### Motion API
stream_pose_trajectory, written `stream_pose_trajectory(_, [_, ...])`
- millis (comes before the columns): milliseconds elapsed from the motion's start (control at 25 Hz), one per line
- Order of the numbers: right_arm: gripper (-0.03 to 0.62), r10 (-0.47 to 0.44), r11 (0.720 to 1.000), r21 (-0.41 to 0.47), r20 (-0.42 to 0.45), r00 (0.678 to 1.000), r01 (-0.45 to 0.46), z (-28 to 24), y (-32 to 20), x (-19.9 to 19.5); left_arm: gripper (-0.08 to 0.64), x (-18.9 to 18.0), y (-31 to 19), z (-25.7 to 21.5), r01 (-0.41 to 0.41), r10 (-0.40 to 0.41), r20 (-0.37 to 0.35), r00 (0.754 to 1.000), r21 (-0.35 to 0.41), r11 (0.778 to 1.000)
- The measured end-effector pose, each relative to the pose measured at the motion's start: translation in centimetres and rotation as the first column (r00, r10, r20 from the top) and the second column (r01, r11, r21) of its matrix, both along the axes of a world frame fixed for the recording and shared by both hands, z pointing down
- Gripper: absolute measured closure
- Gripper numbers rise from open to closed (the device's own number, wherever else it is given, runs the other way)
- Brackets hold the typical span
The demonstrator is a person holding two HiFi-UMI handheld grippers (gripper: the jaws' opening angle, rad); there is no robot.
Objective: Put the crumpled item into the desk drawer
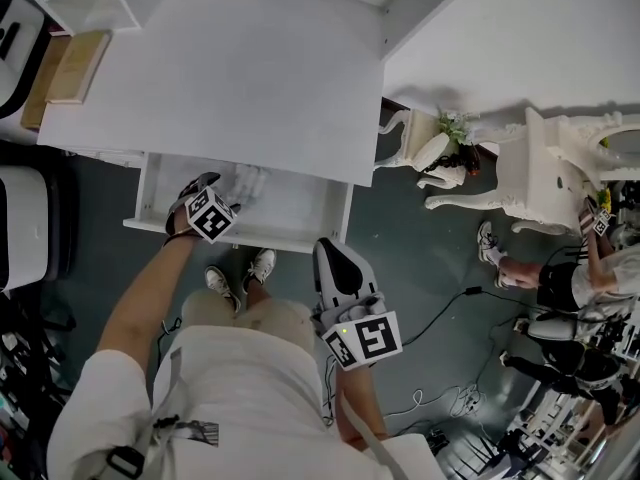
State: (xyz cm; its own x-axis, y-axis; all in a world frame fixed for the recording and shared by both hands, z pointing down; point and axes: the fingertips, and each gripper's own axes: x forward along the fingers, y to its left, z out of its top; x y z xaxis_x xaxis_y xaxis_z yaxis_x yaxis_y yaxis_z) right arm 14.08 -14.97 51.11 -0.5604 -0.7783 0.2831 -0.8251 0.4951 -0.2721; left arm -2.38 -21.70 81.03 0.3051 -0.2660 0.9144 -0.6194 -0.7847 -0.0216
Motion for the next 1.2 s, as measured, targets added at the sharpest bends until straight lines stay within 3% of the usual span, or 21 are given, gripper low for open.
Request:
stream_pose_trajectory(360, [0.583, 0.009, 0.999, 0.033, -0.020, 1.000, -0.009, -2.1, 3.9, -2.4, 0.192, -1.8, 1.9, -2.9, 0.018, -0.017, -0.033, 0.999, 0.046, 0.999])
stream_pose_trajectory(720, [0.583, 0.018, 0.996, 0.083, -0.046, 0.999, -0.014, -5.1, 7.0, -4.4, 0.200, -3.6, 4.1, -6.8, 0.131, -0.120, -0.132, 0.984, 0.084, 0.988])
stream_pose_trajectory(1200, [0.583, -0.033, 0.995, 0.095, -0.063, 0.997, 0.039, -5.5, 8.9, -9.0, 0.397, -7.1, 5.9, -12.4, 0.294, -0.228, -0.313, 0.922, 0.181, 0.938])
